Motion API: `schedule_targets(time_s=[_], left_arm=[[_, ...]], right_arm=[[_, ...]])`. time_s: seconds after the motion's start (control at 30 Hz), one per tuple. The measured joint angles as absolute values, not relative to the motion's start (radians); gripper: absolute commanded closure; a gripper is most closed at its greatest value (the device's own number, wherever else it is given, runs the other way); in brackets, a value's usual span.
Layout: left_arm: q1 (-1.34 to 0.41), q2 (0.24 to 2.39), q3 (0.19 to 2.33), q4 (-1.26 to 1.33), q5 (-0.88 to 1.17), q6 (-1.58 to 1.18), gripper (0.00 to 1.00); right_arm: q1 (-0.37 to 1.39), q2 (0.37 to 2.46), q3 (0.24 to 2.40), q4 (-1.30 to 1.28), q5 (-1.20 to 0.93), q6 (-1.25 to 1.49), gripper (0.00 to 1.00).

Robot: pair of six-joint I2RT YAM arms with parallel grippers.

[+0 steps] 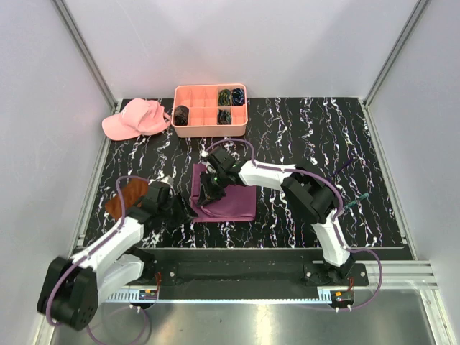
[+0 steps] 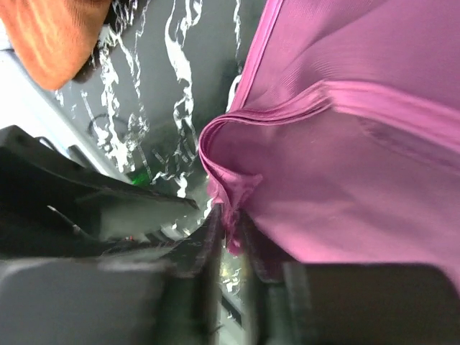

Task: Fold the napkin into a case and place the utensils inside
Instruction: Fold the rectangle-folded napkin at the center of the board.

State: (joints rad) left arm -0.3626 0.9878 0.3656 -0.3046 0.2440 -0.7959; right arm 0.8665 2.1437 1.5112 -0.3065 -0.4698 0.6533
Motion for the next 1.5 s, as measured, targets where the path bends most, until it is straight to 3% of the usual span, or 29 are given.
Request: schedule_targets(time_s=[0.03,0.17,0.2,0.37,0.5,0.77,1.07,1.17,1.37,1.5], left_arm=[[-0.363,0.947,0.366,-0.332,0.234,-0.799,0.5],[-0.36,0.769,0.401,-0.465,0.209,-0.81,0.47],[-0.359,0.753,0.418,-0.481,0.207,-0.813,0.47],[-0.356,0.831,0.546,-0.499,0.208,-0.808,0.5],[-0.355,1.073,0.664,-0.46,0.248,-0.759,0.55],[-0.357,1.24,0.642,-0.348,0.319,-0.724,0.71],[-0.363,1.248,0.512,-0.256,0.336,-0.735,0.77],[-0.364,1.248,0.487,-0.237,0.336,-0.735,0.79],[-0.37,1.247,0.451,-0.21,0.333,-0.74,0.82],[-0.384,1.22,0.437,-0.207,0.329,-0.749,0.75]], right_arm=[[0.87,2.147,1.511,-0.303,-0.482,0.662,0.49],[0.868,2.134,1.483,-0.278,-0.508,0.678,0.34],[0.865,2.123,1.468,-0.278,-0.51,0.679,0.25],[0.81,2.018,1.393,-0.282,-0.506,0.684,0.2],[0.72,1.928,1.347,-0.26,-0.474,0.698,0.19],[0.608,1.988,1.334,-0.229,-0.427,0.69,0.31],[0.607,2.061,1.367,-0.239,-0.404,0.647,0.33],[0.607,2.084,1.4,-0.237,-0.405,0.633,0.43],[0.607,2.133,1.438,-0.238,-0.412,0.629,0.72],[0.609,2.162,1.483,-0.237,-0.429,0.645,0.78]])
